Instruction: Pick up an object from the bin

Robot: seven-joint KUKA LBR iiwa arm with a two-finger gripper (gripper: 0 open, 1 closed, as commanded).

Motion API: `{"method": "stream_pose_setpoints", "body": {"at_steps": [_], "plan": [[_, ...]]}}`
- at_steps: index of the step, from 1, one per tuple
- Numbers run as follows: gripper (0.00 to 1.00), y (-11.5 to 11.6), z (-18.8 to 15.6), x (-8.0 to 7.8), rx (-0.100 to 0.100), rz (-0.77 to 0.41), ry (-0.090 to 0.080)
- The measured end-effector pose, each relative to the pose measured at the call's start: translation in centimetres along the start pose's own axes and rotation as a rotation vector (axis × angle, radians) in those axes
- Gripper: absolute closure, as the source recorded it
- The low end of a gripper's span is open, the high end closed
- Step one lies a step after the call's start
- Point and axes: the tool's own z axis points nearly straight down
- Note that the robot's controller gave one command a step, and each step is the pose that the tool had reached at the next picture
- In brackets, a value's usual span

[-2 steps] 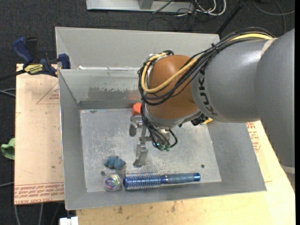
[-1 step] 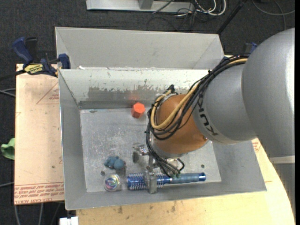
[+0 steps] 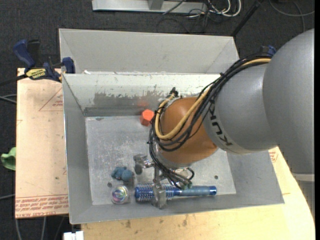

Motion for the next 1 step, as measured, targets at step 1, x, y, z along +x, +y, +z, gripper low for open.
{"method": "stream_pose_setpoints", "body": {"at_steps": [1], "plan": [[0.00,-2.54,0.02,0.86,0.001,-0.044,0.000]]}}
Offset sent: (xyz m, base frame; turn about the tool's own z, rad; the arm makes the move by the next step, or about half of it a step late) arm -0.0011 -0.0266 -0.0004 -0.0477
